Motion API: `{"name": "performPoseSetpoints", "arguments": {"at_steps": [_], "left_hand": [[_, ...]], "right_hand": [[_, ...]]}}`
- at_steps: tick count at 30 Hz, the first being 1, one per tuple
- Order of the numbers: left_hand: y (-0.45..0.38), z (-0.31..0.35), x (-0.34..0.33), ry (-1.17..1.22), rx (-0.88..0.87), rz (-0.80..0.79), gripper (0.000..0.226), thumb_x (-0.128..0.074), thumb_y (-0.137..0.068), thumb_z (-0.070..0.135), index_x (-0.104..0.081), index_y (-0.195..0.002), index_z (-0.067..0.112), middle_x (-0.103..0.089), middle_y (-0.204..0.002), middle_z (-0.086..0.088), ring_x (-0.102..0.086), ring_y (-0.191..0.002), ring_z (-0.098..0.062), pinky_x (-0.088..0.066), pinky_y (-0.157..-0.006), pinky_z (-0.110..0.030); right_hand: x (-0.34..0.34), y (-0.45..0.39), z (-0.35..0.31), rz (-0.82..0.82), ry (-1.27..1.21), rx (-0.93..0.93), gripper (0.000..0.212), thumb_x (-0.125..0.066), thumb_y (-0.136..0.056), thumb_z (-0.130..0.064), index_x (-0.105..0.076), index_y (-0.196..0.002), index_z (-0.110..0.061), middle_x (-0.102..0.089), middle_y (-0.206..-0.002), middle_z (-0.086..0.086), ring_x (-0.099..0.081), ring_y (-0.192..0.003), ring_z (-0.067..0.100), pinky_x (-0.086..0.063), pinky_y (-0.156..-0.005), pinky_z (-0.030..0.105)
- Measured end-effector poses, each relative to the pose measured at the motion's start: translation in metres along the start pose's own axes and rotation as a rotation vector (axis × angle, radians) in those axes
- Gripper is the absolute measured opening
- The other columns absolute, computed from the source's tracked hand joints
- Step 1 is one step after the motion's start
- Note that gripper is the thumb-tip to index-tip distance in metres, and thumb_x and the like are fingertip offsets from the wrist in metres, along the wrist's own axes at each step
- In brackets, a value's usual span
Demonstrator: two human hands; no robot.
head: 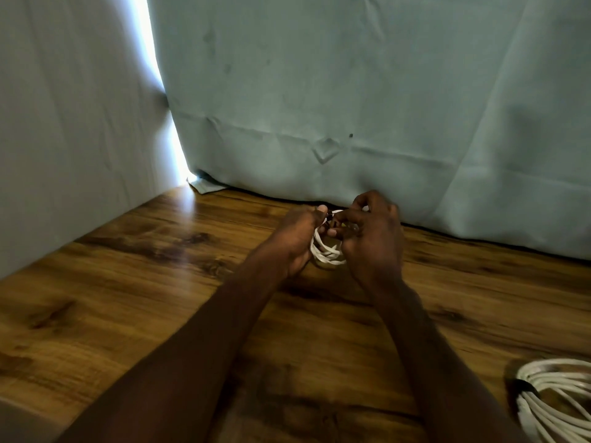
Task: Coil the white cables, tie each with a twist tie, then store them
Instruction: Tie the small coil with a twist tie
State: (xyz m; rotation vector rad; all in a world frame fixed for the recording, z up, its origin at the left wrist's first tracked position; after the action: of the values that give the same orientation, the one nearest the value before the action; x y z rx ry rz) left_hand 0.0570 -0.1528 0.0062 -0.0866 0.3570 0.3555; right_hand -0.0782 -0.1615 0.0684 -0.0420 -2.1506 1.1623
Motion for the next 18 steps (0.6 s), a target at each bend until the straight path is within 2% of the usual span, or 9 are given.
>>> {"name": "performPoseSetpoints", "arguments": {"at_steps": [3, 5, 6, 8, 12, 14, 15, 17, 18], "left_hand": [[-0.001, 0.010, 0.001, -0.083, -0.134, 0.067, 0.024, -0.046, -0.109, 0.012, -0.065, -0.096, 0.009, -0.067, -0.091, -0.013, -0.063, -0.080, -0.022, -0.050, -0.090, -0.045], [0.002, 0.015, -0.004, -0.160, -0.218, 0.089, 0.020, -0.049, -0.108, 0.019, -0.064, -0.096, 0.013, -0.068, -0.095, -0.011, -0.064, -0.090, -0.023, -0.052, -0.094, -0.049], [0.002, 0.014, -0.006, -0.198, -0.240, 0.086, 0.019, -0.052, -0.105, 0.027, -0.063, -0.098, 0.013, -0.068, -0.096, -0.011, -0.063, -0.093, -0.024, -0.052, -0.094, -0.050], [-0.001, 0.006, -0.009, -0.309, -0.225, 0.069, 0.033, -0.054, -0.097, 0.042, -0.063, -0.104, 0.011, -0.069, -0.098, -0.014, -0.063, -0.092, -0.024, -0.053, -0.090, -0.051], [-0.002, -0.006, -0.017, -0.249, -0.138, -0.004, 0.032, -0.051, -0.103, 0.025, -0.060, -0.115, -0.004, -0.068, -0.098, -0.020, -0.065, -0.086, -0.024, -0.052, -0.079, -0.040], [-0.002, -0.006, -0.021, -0.202, -0.125, 0.001, 0.025, -0.049, -0.104, 0.013, -0.062, -0.111, -0.006, -0.068, -0.099, -0.023, -0.066, -0.086, -0.026, -0.052, -0.077, -0.035], [-0.002, -0.005, -0.022, -0.179, -0.128, 0.016, 0.021, -0.047, -0.104, 0.006, -0.065, -0.102, -0.004, -0.068, -0.093, -0.021, -0.065, -0.081, -0.026, -0.052, -0.075, -0.034], [-0.002, -0.003, -0.023, -0.129, -0.152, 0.028, 0.030, -0.046, -0.103, 0.000, -0.068, -0.083, 0.005, -0.068, -0.079, -0.013, -0.063, -0.073, -0.023, -0.049, -0.073, -0.032], [-0.001, -0.001, -0.023, -0.107, -0.160, 0.034, 0.030, -0.047, -0.103, 0.000, -0.068, -0.081, 0.006, -0.068, -0.077, -0.012, -0.063, -0.074, -0.024, -0.049, -0.074, -0.033]], "right_hand": [[0.004, -0.001, 0.002, 0.037, -0.099, -0.047, 0.017, -0.085, -0.077, -0.019, -0.082, -0.092, -0.026, -0.056, -0.106, -0.013, -0.045, -0.098, 0.015, -0.045, -0.075, 0.034], [0.005, -0.001, 0.010, 0.085, -0.235, -0.144, 0.014, -0.085, -0.078, -0.019, -0.081, -0.091, -0.025, -0.059, -0.108, -0.013, -0.051, -0.103, 0.015, -0.045, -0.082, 0.033], [0.005, 0.001, 0.013, 0.118, -0.292, -0.206, 0.014, -0.085, -0.077, -0.018, -0.080, -0.088, -0.024, -0.060, -0.107, -0.012, -0.055, -0.104, 0.017, -0.046, -0.084, 0.033], [0.005, 0.005, 0.021, 0.178, -0.388, -0.334, 0.015, -0.088, -0.074, -0.018, -0.078, -0.084, -0.024, -0.060, -0.101, -0.010, -0.062, -0.100, 0.017, -0.049, -0.085, 0.032], [0.011, 0.013, 0.036, 0.268, -0.405, -0.525, 0.015, -0.085, -0.074, -0.015, -0.075, -0.080, -0.026, -0.062, -0.098, -0.008, -0.066, -0.099, 0.020, -0.041, -0.075, 0.024], [0.023, 0.014, 0.027, 0.320, -0.251, -0.446, 0.017, -0.078, -0.074, -0.013, -0.073, -0.076, -0.028, -0.063, -0.105, -0.006, -0.060, -0.104, 0.025, -0.043, -0.077, 0.028], [0.027, 0.014, 0.017, 0.323, -0.139, -0.366, 0.014, -0.075, -0.074, -0.013, -0.076, -0.079, -0.026, -0.063, -0.109, -0.005, -0.057, -0.105, 0.026, -0.044, -0.077, 0.031], [0.027, 0.014, -0.001, 0.305, 0.023, -0.215, 0.016, -0.072, -0.078, -0.015, -0.080, -0.090, -0.023, -0.063, -0.111, -0.003, -0.053, -0.103, 0.025, -0.042, -0.074, 0.031], [0.027, 0.014, -0.006, 0.301, 0.044, -0.169, 0.017, -0.072, -0.080, -0.015, -0.080, -0.093, -0.022, -0.065, -0.108, -0.002, -0.055, -0.101, 0.025, -0.040, -0.072, 0.028]]}}
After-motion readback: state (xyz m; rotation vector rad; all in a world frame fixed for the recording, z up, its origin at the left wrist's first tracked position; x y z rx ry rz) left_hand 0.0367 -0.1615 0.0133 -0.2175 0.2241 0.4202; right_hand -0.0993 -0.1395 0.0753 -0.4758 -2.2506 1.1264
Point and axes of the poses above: each hand's wrist, its own y-axis away from the middle knuckle, its own x-axis out of the back of the hand, z = x × y, the point moved 9 cm from there along -y, towards the middle knuckle
